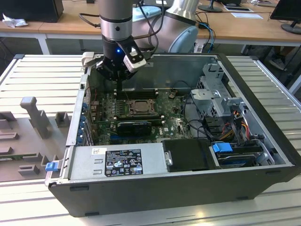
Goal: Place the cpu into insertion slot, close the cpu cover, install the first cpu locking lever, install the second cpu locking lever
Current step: 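Install the first cpu locking lever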
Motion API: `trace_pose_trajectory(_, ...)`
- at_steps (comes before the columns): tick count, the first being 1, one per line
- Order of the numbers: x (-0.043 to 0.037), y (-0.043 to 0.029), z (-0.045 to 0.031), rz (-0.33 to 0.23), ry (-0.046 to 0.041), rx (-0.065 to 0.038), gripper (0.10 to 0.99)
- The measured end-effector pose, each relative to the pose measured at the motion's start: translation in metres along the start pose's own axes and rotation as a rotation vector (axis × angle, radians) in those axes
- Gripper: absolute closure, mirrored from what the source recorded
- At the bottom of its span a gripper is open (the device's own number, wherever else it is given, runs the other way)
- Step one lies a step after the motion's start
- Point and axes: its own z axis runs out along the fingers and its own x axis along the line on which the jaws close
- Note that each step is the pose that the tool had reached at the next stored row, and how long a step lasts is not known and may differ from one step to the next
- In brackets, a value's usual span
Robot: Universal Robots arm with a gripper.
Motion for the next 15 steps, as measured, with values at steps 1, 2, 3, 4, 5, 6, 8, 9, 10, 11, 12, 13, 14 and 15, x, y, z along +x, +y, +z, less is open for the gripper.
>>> trace_pose_trajectory(1, -0.0002, -0.0001, 0.0000, 0.000, 0.0000, 0.000, 0.980)
trace_pose_trajectory(2, -0.0005, -0.0001, 0.0000, 0.000, 0.0001, 0.000, 0.980)
trace_pose_trajectory(3, -0.0009, -0.0001, 0.0000, 0.000, 0.0000, 0.000, 0.980)
trace_pose_trajectory(4, -0.0015, -0.0001, 0.0000, 0.000, 0.0001, 0.000, 0.980)
trace_pose_trajectory(5, -0.0021, -0.0002, 0.0000, 0.000, 0.0001, 0.000, 0.980)
trace_pose_trajectory(6, -0.0027, -0.0003, 0.0000, 0.000, 0.0000, 0.000, 0.980)
trace_pose_trajectory(8, -0.0039, -0.0004, 0.0000, 0.000, 0.0001, 0.000, 0.980)
trace_pose_trajectory(9, -0.0046, -0.0004, 0.0000, 0.000, 0.0000, 0.000, 0.980)
trace_pose_trajectory(10, -0.0056, -0.0005, 0.0000, 0.000, 0.0000, 0.000, 0.980)
trace_pose_trajectory(11, -0.0065, -0.0006, 0.0000, 0.000, 0.0001, 0.000, 0.980)
trace_pose_trajectory(12, -0.0067, -0.0007, 0.0000, 0.000, 0.0000, 0.000, 0.980)
trace_pose_trajectory(13, -0.0070, -0.0007, 0.0000, 0.000, 0.0000, 0.000, 0.980)
trace_pose_trajectory(14, -0.0070, -0.0008, 0.0001, 0.000, 0.0001, 0.000, 0.980)
trace_pose_trajectory(15, -0.0073, -0.0009, 0.0003, 0.000, -0.0001, 0.000, 0.980)
